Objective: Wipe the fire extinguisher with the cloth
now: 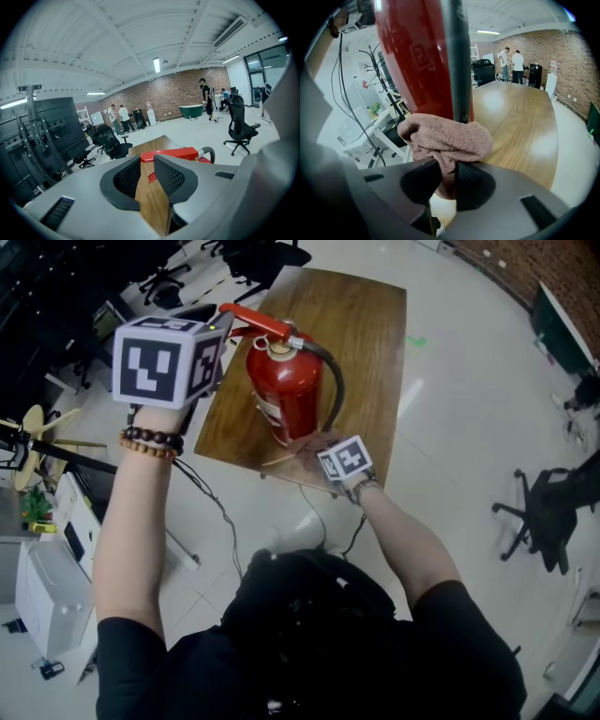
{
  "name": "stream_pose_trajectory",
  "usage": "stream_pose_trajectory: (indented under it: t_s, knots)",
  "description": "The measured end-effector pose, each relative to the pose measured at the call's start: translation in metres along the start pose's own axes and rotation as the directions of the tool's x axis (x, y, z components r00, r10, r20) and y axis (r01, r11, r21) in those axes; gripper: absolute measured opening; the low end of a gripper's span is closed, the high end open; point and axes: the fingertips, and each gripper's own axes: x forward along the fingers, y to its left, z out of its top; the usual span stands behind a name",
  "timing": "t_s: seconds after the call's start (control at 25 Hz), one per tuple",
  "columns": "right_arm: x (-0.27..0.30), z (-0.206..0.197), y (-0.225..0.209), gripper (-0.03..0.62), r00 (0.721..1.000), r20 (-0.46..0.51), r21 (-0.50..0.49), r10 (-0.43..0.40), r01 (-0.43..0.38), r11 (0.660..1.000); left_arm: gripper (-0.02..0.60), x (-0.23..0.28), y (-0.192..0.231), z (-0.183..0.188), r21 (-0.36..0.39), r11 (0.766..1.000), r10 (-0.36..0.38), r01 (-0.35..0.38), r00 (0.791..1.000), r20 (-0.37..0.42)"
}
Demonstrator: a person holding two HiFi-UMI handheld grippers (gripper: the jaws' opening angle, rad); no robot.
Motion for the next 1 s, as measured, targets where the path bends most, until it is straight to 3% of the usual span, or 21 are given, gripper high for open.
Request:
stream_pose_trajectory:
  t_s: [0.68,1.0]
  knots:
    - [-0.009,-0.023,0.003,0.081,0.999,-0.024,-0.036,0.043,-0.044,0.998,0.064,0.0,0.0,0.0,-0.034,0.996,0.079,-0.08,0.997,-0.015]
    - [-0.072,-0.006,0.022,0.081,0.987,0.104,-0.104,0.12,-0.11,0.988,0.063,0.0,-0.001,-0.001,-0.068,0.992,0.102,-0.102,0.995,-0.009]
